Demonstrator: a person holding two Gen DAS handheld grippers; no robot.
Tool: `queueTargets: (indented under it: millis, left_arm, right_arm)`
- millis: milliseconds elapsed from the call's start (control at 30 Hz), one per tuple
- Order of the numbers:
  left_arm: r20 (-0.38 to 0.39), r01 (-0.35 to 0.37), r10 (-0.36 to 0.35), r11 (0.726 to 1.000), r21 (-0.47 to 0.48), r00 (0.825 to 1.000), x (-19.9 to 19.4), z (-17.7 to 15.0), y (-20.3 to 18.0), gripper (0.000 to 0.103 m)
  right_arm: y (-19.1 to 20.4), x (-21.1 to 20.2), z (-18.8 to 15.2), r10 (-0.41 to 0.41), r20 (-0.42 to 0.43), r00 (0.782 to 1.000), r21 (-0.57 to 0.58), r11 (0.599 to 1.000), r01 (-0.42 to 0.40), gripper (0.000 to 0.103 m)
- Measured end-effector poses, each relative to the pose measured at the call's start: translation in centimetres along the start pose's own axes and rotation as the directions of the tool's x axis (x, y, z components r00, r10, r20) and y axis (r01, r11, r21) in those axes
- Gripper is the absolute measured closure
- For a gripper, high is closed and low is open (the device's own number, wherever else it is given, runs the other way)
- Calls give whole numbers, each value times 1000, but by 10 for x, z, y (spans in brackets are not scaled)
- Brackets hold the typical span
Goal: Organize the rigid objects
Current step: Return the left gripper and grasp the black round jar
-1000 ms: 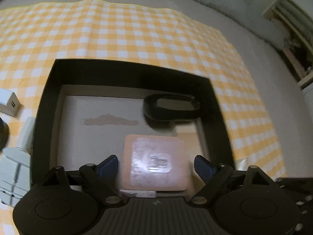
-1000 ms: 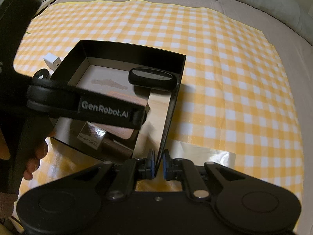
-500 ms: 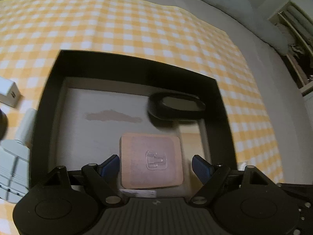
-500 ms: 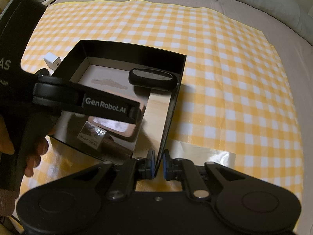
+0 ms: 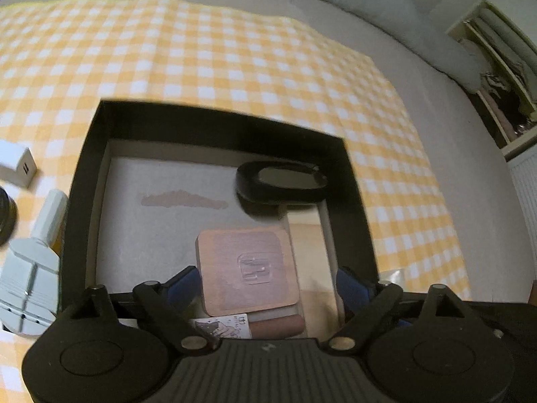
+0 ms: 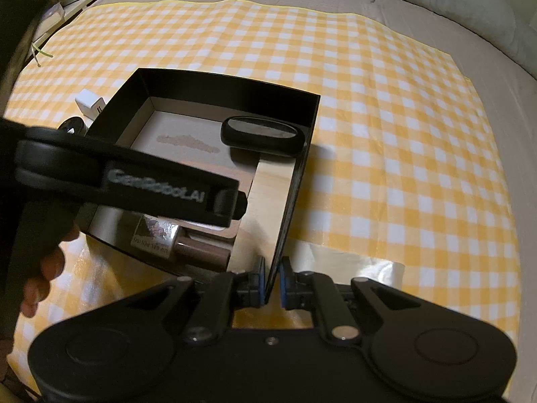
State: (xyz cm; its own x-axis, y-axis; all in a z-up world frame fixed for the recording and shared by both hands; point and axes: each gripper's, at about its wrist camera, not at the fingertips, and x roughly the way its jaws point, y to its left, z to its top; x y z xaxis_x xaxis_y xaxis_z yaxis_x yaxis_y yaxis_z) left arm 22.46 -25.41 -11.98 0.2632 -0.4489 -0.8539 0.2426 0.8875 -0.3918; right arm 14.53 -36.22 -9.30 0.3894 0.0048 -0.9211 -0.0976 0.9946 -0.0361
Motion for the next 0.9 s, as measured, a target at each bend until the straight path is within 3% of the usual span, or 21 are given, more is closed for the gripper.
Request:
queueTargets:
  millis: [433,667,900]
  left_arm:
    - [129,34,-45,995,91,991,-59,1,5,2]
    - [246,-4,-15,997,76,969,-100,13,33,0]
    - [322,-108,80,992,69,944,-127,25,69,0]
  right_arm:
    - [-2,0,0,-1,8,1000,4,1000,1,95]
    - [1,0,0,-18,6,1000,8,1000,18,95]
    - [-4,1,1,-1,10,1000,35,999,1,95]
